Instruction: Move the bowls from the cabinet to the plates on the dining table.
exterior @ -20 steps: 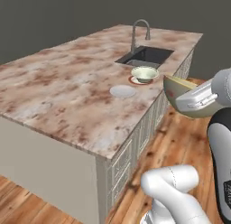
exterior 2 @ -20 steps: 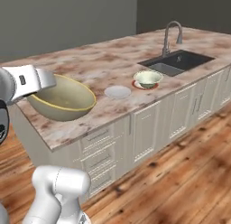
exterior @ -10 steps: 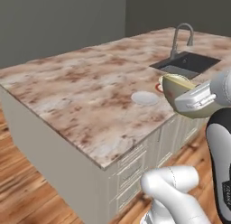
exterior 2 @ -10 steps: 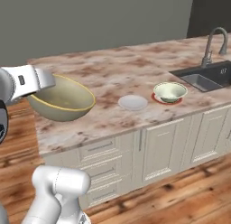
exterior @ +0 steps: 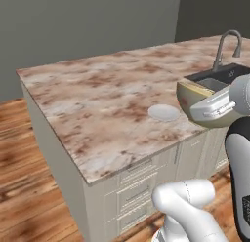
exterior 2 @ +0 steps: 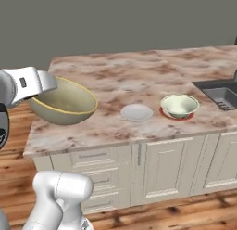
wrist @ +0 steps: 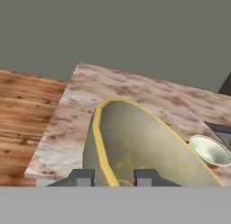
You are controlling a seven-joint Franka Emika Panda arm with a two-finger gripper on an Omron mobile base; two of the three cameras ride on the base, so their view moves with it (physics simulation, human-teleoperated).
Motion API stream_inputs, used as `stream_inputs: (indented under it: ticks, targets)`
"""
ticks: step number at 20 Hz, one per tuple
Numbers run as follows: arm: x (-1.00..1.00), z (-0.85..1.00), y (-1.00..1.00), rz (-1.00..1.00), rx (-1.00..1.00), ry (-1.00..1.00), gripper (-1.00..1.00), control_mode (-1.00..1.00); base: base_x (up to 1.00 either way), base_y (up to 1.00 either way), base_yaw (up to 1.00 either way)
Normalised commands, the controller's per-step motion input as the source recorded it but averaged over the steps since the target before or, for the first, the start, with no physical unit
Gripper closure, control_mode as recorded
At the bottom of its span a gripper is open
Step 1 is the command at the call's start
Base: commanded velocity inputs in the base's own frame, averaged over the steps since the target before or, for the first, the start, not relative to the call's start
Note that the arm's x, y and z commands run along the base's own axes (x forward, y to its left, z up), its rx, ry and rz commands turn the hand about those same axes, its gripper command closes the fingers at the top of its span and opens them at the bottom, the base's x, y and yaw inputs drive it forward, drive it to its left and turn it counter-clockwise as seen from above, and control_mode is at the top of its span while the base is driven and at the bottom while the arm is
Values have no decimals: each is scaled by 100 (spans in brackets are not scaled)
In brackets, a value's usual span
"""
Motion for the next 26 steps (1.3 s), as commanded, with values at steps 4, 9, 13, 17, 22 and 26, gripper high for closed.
stream_inputs:
  ticks: [4, 9, 13, 17, 22, 26]
  targets:
    - [0, 0, 0, 0, 0, 0, 100, 100, 27, -66, 39]
    - [0, 0, 0, 0, 0, 0, 100, 100, 38, -81, 30]
    - [0, 0, 0, 0, 0, 0, 100, 100, 71, -67, 17]
    - [0, 0, 0, 0, 0, 0, 100, 100, 100, -40, 6]
    - [0, 0, 0, 0, 0, 0, 100, 100, 60, 3, 18]
    - [0, 0, 0, 0, 0, 0, 100, 100, 0, 2, 2]
